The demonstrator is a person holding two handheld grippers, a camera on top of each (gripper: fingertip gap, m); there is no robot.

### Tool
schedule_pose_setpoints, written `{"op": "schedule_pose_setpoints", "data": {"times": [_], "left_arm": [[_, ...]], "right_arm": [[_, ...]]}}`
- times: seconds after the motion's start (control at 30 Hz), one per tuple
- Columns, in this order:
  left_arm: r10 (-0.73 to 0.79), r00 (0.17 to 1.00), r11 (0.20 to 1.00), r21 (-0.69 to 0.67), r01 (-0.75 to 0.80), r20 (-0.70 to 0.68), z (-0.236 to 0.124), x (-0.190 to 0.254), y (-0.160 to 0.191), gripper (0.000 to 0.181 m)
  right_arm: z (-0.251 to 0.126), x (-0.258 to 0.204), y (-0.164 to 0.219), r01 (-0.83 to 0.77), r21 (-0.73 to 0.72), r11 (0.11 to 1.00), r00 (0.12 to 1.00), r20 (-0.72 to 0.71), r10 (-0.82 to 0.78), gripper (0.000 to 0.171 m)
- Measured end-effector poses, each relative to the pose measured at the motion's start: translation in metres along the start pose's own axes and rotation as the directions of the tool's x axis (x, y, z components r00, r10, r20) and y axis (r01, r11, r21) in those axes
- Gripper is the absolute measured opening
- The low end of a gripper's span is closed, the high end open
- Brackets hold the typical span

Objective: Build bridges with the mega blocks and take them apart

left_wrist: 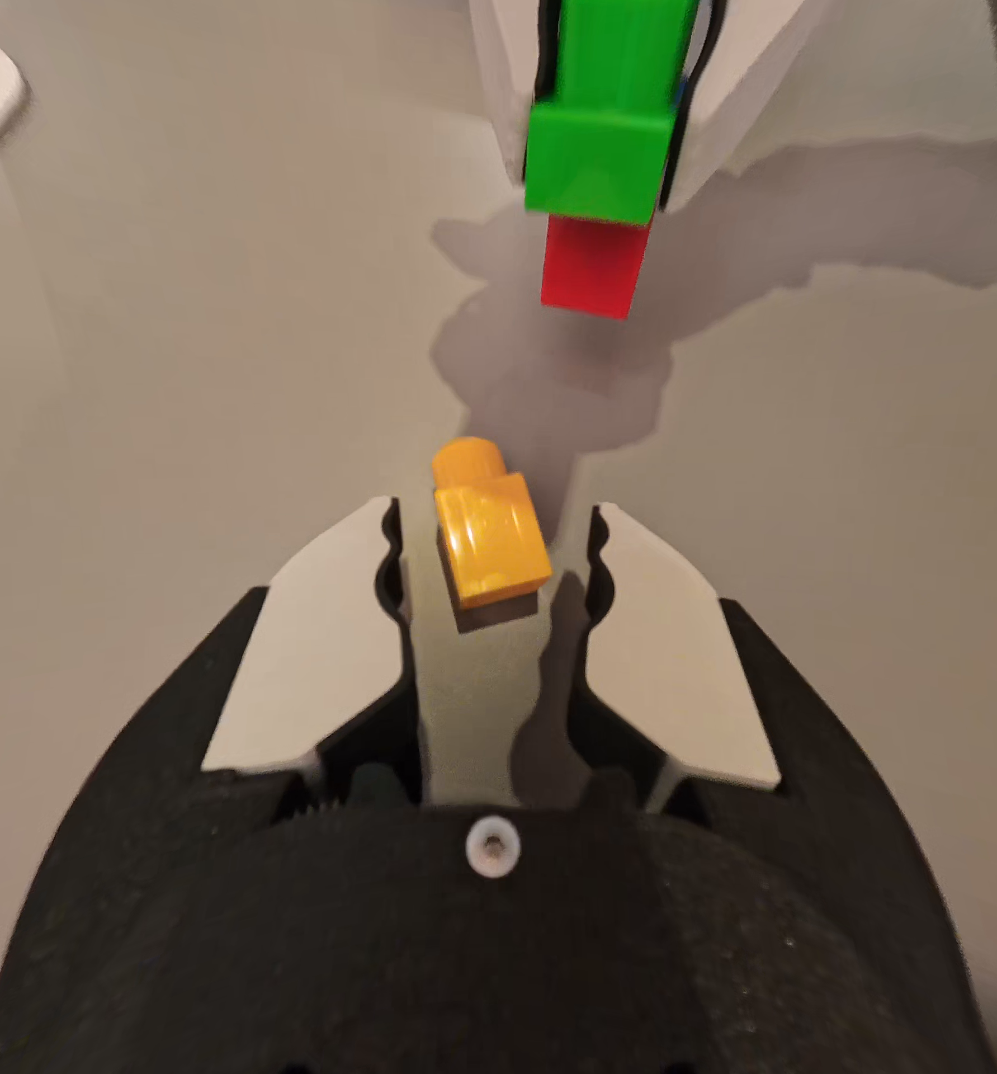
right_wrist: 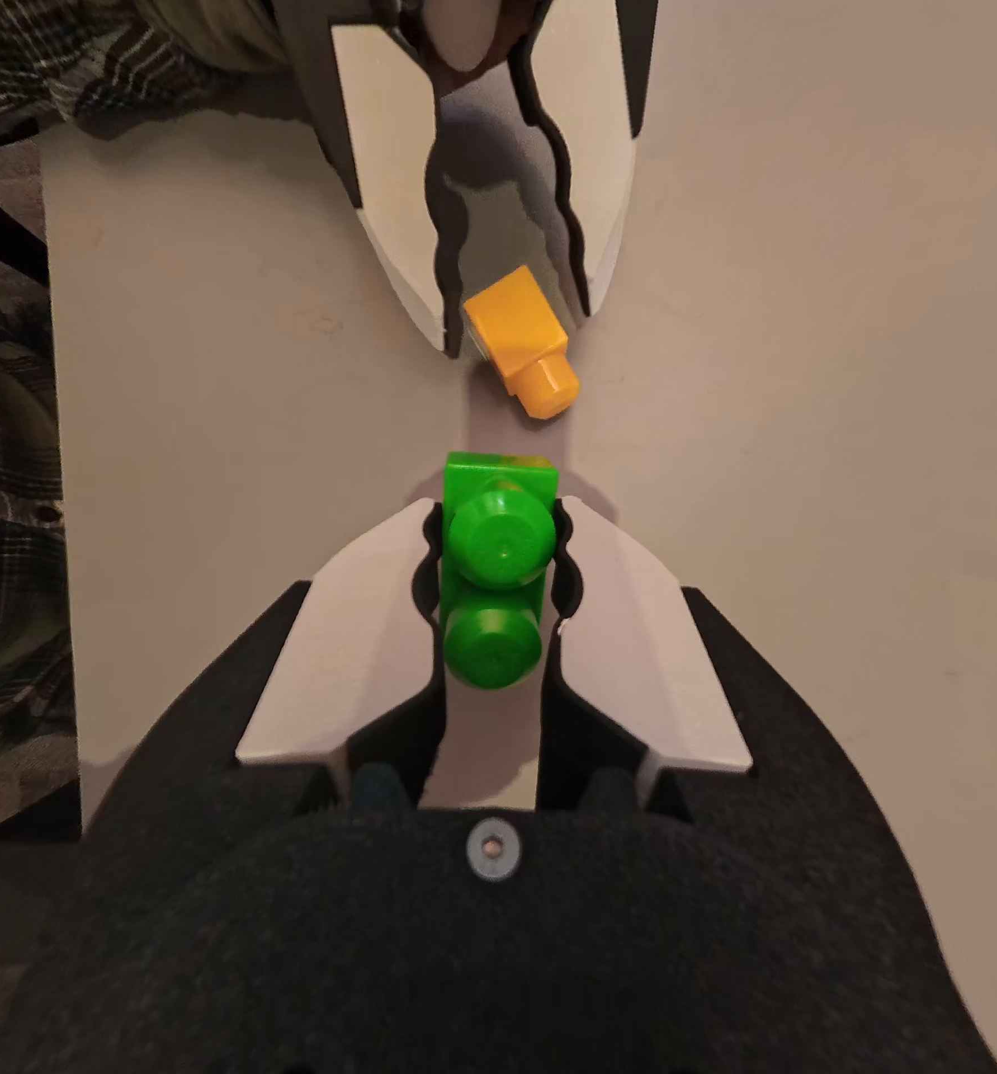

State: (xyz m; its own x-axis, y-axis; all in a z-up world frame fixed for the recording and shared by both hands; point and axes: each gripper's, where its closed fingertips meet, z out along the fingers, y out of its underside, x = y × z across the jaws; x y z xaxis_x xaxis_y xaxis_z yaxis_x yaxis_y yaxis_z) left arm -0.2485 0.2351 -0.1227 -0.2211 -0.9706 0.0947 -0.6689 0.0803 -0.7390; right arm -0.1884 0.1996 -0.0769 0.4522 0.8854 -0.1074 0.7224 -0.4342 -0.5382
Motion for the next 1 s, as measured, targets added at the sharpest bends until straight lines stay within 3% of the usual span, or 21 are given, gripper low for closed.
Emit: {"op": "schedule_pose_setpoints", "data": {"times": [0.17, 0.23, 0.43, 0.53, 0.73, 0.83, 1.0], "left_arm": [[0.009, 1.000, 0.947, 0.322, -0.016, 0.024, -0.032, 0.006, -0.051, 0.070], [0.013, 0.999, 0.922, 0.387, -0.024, 0.031, -0.034, 0.010, -0.063, 0.078], [0.031, 1.000, 0.942, 0.335, -0.030, 0.002, -0.003, 0.024, -0.065, 0.087], [0.019, 1.000, 0.920, 0.391, -0.012, -0.016, -0.005, 0.028, -0.075, 0.085], [0.014, 0.999, 0.889, 0.457, 0.011, -0.051, -0.011, 0.032, -0.083, 0.067], [0.030, 0.997, 0.880, 0.476, 0.006, -0.068, -0.014, 0.036, -0.085, 0.041], [0.043, 0.997, 0.905, 0.426, -0.014, -0.058, -0.012, 0.035, -0.076, 0.039]], "right_arm": [[-0.016, 0.000, -0.019, -0.018, 0.111, 0.994, 1.000, -0.005, 0.018, 0.035], [-0.022, 0.001, -0.028, -0.025, 0.164, 0.986, 1.000, -0.004, 0.026, 0.035], [-0.031, -0.004, -0.057, -0.034, 0.302, 0.953, 0.999, 0.029, 0.026, 0.035], [-0.030, -0.009, -0.066, -0.035, 0.343, 0.939, 0.998, 0.052, 0.018, 0.035], [-0.027, -0.011, -0.078, -0.052, 0.424, 0.904, 0.996, 0.086, 0.016, 0.035], [-0.024, -0.013, -0.081, -0.066, 0.445, 0.893, 0.993, 0.113, 0.017, 0.035], [-0.018, -0.015, -0.078, -0.054, 0.428, 0.902, 0.992, 0.122, 0.002, 0.035]]}}
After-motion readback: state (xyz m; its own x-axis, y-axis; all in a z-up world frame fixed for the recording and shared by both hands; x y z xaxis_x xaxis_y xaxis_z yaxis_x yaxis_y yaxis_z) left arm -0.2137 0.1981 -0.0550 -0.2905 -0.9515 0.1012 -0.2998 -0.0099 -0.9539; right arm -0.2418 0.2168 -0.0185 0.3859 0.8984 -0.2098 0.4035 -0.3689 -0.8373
